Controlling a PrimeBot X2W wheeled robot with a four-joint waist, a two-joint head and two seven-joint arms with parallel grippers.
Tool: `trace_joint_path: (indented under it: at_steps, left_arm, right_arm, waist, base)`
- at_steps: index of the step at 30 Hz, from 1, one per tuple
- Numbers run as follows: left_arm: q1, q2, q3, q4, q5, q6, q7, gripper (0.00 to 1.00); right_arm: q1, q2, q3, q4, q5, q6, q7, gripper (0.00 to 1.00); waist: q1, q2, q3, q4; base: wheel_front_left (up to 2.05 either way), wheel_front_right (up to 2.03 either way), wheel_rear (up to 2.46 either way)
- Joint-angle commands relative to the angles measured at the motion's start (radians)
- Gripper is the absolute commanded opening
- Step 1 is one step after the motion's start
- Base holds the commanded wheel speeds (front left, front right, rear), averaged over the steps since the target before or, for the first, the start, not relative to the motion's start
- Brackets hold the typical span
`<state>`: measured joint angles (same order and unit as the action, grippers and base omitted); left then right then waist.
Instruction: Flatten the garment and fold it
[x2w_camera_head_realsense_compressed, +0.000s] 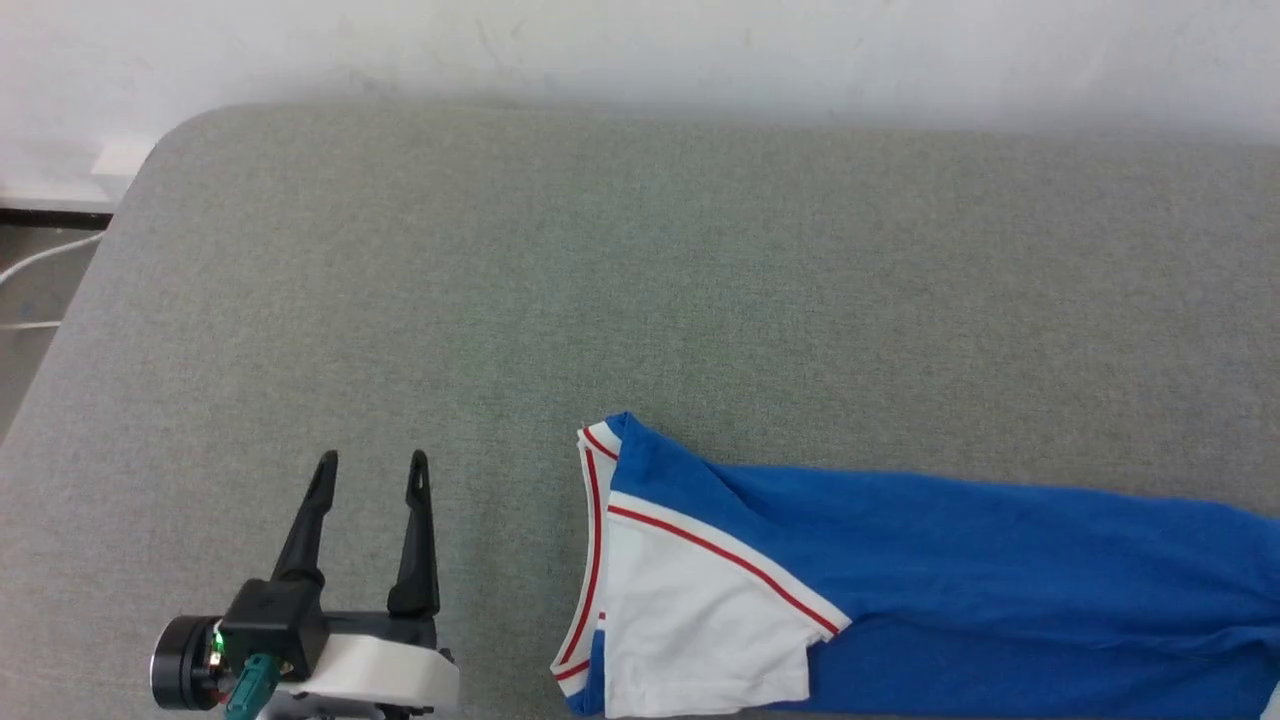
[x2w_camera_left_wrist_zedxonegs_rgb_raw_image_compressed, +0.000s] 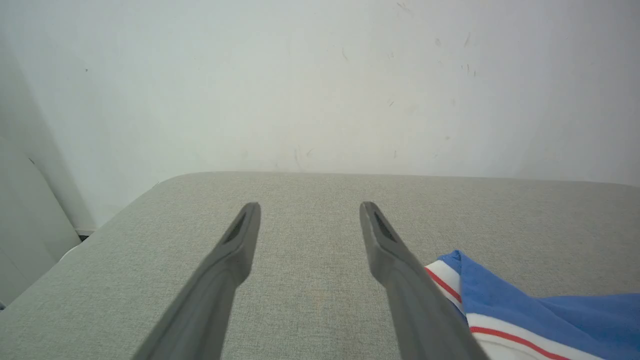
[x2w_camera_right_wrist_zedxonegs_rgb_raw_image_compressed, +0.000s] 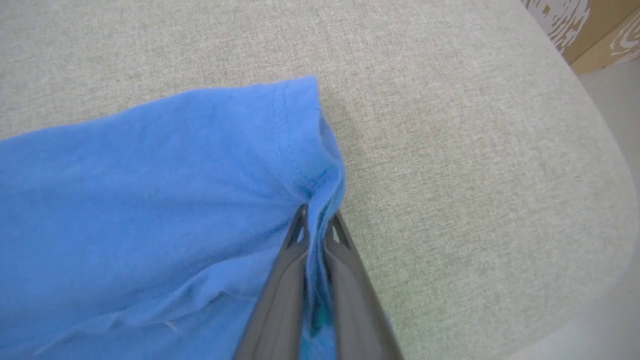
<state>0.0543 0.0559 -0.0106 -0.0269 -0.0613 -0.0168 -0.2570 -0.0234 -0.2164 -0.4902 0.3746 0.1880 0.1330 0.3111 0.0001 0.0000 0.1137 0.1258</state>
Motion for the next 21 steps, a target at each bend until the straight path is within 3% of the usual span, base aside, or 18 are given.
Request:
trace_joint_path:
  at_steps: [1,14,21]
  left_arm:
    - [0.004,-0.005,0.002,0.005,0.001,-0.009,-0.005,1.0]
    - [0.031,-0.005,-0.017,0.026,-0.013,-0.017,-0.005,1.0]
    - [0.035,-0.006,-0.024,0.031,-0.016,-0.015,-0.005,1.0]
  right_arm:
    - [0.018,-0.001,0.013,-0.028,0.006,-0.002,0.006,0.0]
    - [0.174,0.066,0.321,-0.46,0.116,-0.002,0.203,0.0]
    - [0.166,0.106,0.501,-0.597,0.189,-0.002,0.287,0.0]
  waist:
    - [-0.0001,0.0,-0.015,0.001]
    - [-0.0001,0.0,-0.076,0.063]
    - [-0.0001,0.0,-0.083,0.122]
  base:
    - [0.0,0.0,0.0]
    - [0.0,0.0,0.0]
    - [0.0,0.0,0.0]
